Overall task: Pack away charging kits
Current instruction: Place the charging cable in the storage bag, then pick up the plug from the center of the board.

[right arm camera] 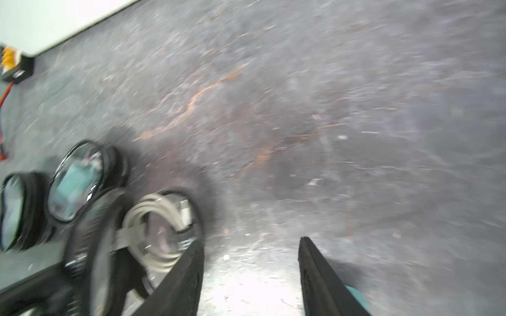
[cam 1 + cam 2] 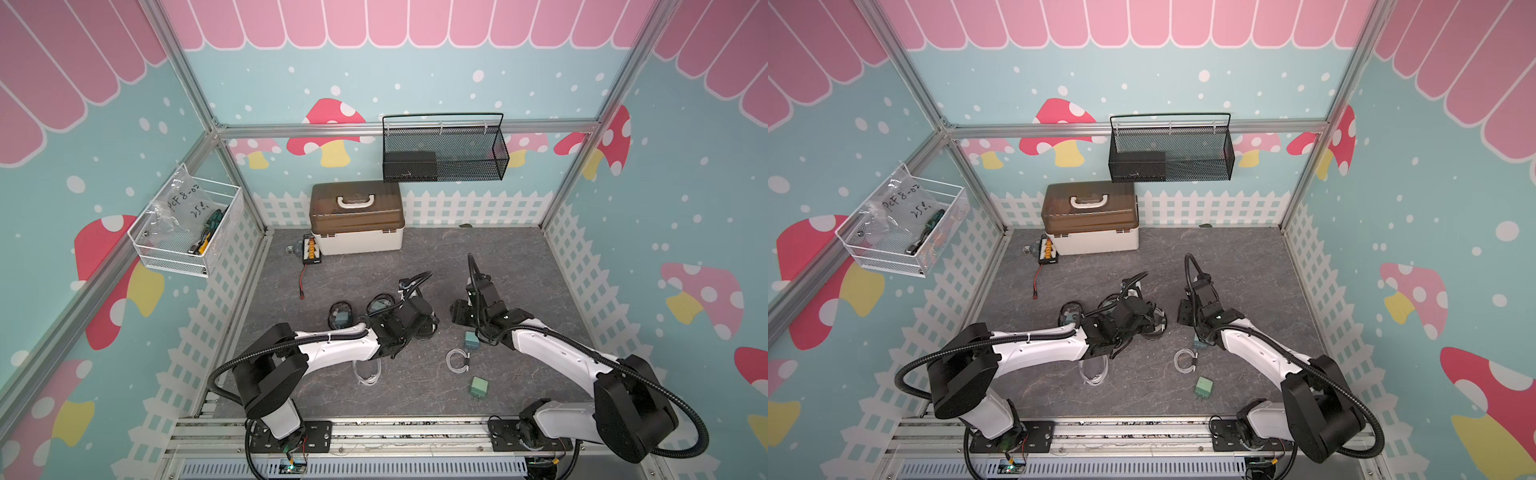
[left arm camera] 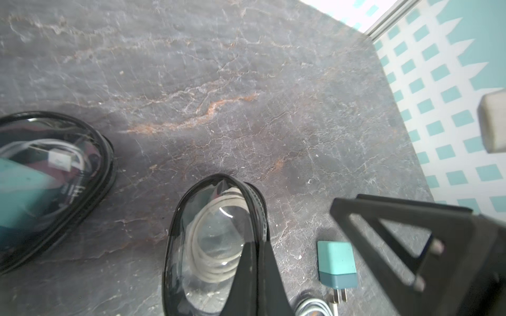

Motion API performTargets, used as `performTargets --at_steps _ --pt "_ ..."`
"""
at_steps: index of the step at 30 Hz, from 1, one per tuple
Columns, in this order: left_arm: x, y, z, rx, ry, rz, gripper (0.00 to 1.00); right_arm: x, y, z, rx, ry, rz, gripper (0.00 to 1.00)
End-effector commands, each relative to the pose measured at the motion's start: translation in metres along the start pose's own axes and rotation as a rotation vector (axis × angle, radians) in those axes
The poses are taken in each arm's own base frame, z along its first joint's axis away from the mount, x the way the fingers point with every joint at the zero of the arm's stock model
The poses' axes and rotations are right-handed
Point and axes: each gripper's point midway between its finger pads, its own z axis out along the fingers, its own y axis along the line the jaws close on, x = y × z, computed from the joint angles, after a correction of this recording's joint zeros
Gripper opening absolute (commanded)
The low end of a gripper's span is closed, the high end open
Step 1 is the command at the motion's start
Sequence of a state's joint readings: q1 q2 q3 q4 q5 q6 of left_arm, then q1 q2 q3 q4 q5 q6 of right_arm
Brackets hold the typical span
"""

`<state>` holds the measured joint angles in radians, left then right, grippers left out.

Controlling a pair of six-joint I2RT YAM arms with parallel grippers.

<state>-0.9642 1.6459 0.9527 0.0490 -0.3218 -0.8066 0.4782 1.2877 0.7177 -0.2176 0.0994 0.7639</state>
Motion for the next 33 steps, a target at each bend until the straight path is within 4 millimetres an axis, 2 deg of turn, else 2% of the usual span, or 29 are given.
performTargets --at_steps 1,5,10,14,17,20,24,28,30,33 --pt "-0.024 -0.02 -0.01 0.101 -0.104 0.043 0.0 0.009 -0.003 0.002 0.001 0.027 0.001 0.54" --pt "-0.018 -0.036 -0.018 0.188 -0.115 0.106 0.0 0.002 0.018 0.009 -0.078 0.032 -0.018 0.55" --pt "-0.017 -0.038 -0.019 0.2 -0.119 0.131 0.0 -0.011 0.039 0.019 -0.118 0.04 -0.043 0.55" --pt "-0.019 -0.036 -0.018 0.179 -0.129 0.127 0.0 -0.006 0.046 0.035 -0.103 0.078 -0.054 0.53" --pt "-0.025 -0.021 -0.015 0.064 -0.132 0.122 0.0 0.0 0.031 0.037 -0.045 0.072 -0.042 0.53" --pt "-0.029 -0.009 -0.014 -0.04 -0.114 0.114 0.0 -0.003 0.012 0.024 0.032 0.034 -0.033 0.55" --pt "-0.03 -0.009 -0.016 -0.05 -0.099 0.107 0.0 0.003 -0.023 0.005 0.173 0.001 0.018 0.6" --pt "-0.03 -0.003 -0.019 -0.085 -0.09 0.102 0.0 0.029 -0.059 -0.001 0.29 0.017 0.114 0.66" --pt "-0.03 -0.002 -0.02 -0.094 -0.088 0.101 0.0 0.046 -0.064 0.005 0.29 0.061 0.137 0.65" --pt "-0.03 0.001 -0.022 -0.101 -0.089 0.097 0.0 0.066 -0.061 0.021 0.259 0.136 0.136 0.61"
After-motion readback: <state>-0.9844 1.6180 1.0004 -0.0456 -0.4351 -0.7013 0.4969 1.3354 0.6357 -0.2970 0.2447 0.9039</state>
